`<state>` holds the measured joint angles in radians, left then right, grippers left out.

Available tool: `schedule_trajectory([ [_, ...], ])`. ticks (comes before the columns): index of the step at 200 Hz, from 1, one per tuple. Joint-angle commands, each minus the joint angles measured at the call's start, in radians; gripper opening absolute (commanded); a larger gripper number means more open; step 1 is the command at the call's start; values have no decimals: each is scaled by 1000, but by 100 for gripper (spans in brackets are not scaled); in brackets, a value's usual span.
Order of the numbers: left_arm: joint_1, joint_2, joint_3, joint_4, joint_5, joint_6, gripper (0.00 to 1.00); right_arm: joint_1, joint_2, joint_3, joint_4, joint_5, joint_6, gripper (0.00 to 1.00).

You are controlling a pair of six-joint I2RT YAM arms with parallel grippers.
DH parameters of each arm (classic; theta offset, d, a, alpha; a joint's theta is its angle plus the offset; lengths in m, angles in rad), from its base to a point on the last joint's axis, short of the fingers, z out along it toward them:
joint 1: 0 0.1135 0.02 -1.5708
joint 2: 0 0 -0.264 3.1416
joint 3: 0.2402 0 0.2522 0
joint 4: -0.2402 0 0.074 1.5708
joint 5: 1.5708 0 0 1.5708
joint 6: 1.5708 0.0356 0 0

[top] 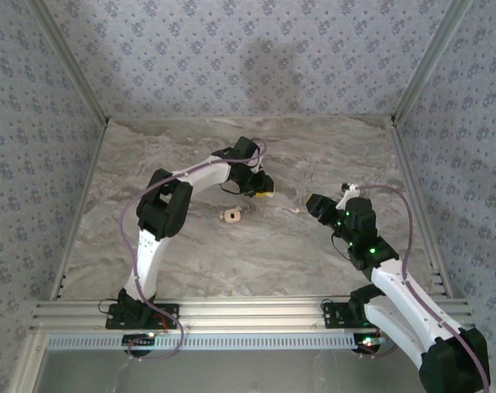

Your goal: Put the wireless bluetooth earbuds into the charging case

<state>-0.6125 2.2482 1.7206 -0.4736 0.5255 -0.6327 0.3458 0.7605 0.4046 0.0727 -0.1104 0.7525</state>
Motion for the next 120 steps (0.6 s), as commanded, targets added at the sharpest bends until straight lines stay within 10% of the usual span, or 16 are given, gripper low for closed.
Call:
schedule_trajectory([
  [1, 22, 3, 43, -66, -37, 1, 36, 14, -9, 37, -56, 36, 26, 51],
  [120, 108, -211, -108, -153, -70, 116, 46, 107, 254, 313, -379, 57, -38, 52],
])
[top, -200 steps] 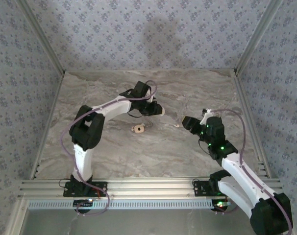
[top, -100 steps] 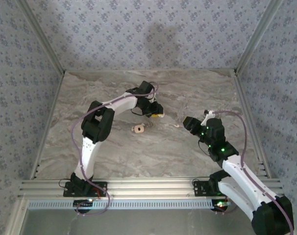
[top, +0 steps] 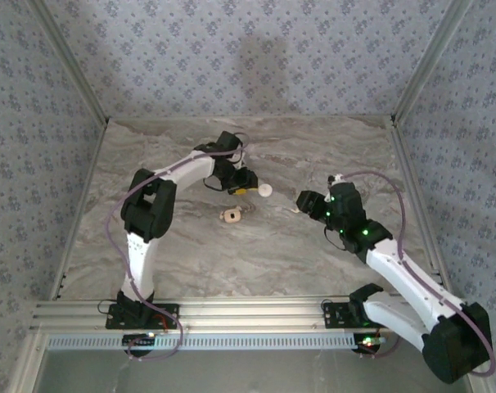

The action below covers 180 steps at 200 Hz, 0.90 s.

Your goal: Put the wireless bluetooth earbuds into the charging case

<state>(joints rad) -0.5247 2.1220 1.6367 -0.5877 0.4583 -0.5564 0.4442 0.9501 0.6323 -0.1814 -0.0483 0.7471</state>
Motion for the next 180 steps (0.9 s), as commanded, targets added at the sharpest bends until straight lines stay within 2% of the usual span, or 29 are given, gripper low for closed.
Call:
schedule_trajectory([
  [1, 21, -87, -26, -40, -3, 39, 46, 9, 68, 88, -129, -6, -32, 52],
  [32, 59, -161, -83, -42, -14, 6, 46, 23, 183, 197, -258, -27, -11, 52],
  [95, 152, -285, -229, 39, -20, -1, 49, 130, 457, 423, -453, -21, -35, 54],
  [157, 242, -453, -447, 146, -36, -15, 53, 270, 828, 835, -714, 6, -197, 62],
  [180, 278, -516, -516, 166, -64, -37, 58, 298, 945, 978, -802, 20, -263, 66],
])
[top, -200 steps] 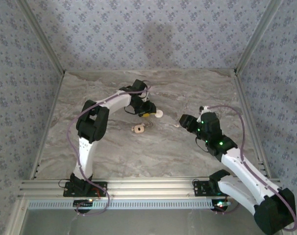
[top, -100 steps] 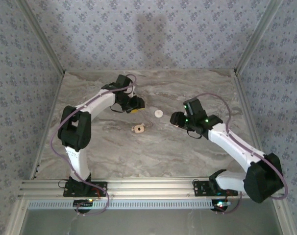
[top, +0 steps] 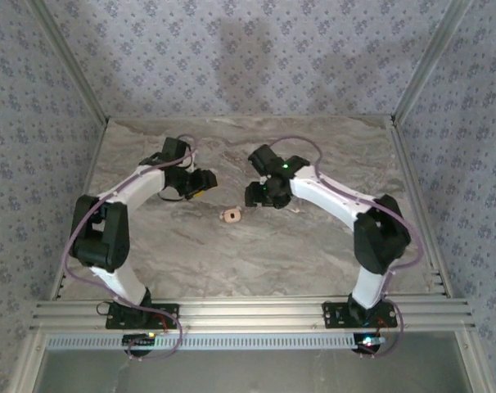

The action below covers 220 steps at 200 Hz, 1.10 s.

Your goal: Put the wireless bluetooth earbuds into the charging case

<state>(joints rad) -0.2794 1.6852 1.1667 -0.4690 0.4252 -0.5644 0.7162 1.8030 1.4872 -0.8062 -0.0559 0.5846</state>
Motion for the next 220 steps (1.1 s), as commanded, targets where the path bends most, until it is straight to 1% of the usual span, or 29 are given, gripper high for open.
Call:
schedule_trajectory([
  [1, 35, -81, -49, 49, -30, -30, 58, 26, 96, 126, -179, 27, -102, 66],
  [29, 59, -130, -105, 76, -40, -55, 59, 39, 202, 234, -193, -5, -137, 70],
  [52, 65, -141, -116, 72, -40, -49, 66, 53, 282, 315, -203, -22, -142, 72],
  [76, 72, -138, -133, 81, -39, -41, 69, 68, 364, 391, -207, -39, -153, 73],
  [121, 112, -141, -145, 71, -29, -16, 71, 88, 487, 511, -226, -59, -155, 74],
  [143, 137, -160, -166, 77, -20, -20, 71, 98, 516, 529, -244, -42, -157, 74],
  [169, 160, -175, -179, 82, -8, -16, 71, 100, 538, 517, -250, -67, -160, 74],
  [201, 173, -186, -186, 84, -9, -14, 71, 101, 557, 520, -242, -80, -160, 73],
  [220, 177, -196, -188, 83, -14, -12, 71, 103, 563, 520, -252, -62, -160, 74],
])
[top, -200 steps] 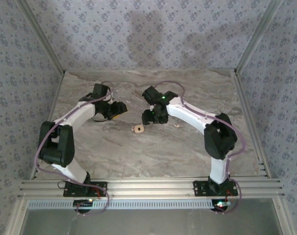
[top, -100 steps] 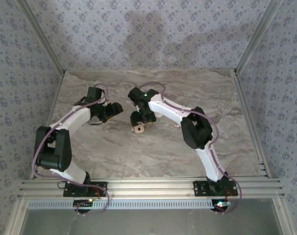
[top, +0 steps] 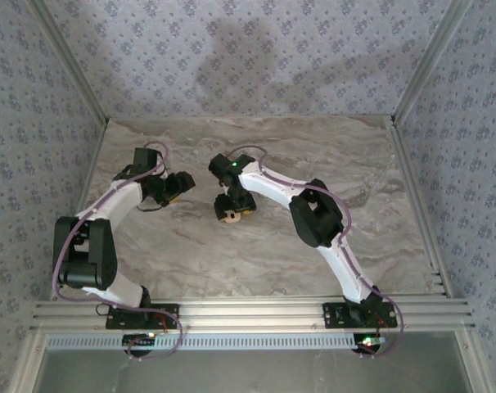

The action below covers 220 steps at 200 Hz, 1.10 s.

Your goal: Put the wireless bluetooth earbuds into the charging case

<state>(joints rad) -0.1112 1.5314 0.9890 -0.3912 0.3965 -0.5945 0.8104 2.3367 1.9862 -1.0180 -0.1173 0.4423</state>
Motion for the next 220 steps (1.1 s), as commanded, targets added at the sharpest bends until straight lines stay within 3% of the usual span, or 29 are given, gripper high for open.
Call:
schedule_trajectory([
  [1, 10, -42, -11, 6, 15, 18, 71, 8, 30, 22, -40, 1, -17, 74],
  [50, 13, -48, -12, -8, 7, 36, 71, 9, 47, 54, -95, 102, -14, 71],
  [109, 13, -46, -8, -9, 4, 47, 71, 1, 74, 77, -76, 106, -12, 71],
  [150, 12, -68, -27, 15, 31, 62, 69, -4, 48, 59, -46, 118, -13, 53],
  [181, 6, -123, -55, 49, 59, 87, 67, -12, -85, -61, 64, 128, 12, 49],
  [220, -70, -274, -152, 222, 53, 111, 61, -55, -420, -416, 394, 41, 122, 48],
])
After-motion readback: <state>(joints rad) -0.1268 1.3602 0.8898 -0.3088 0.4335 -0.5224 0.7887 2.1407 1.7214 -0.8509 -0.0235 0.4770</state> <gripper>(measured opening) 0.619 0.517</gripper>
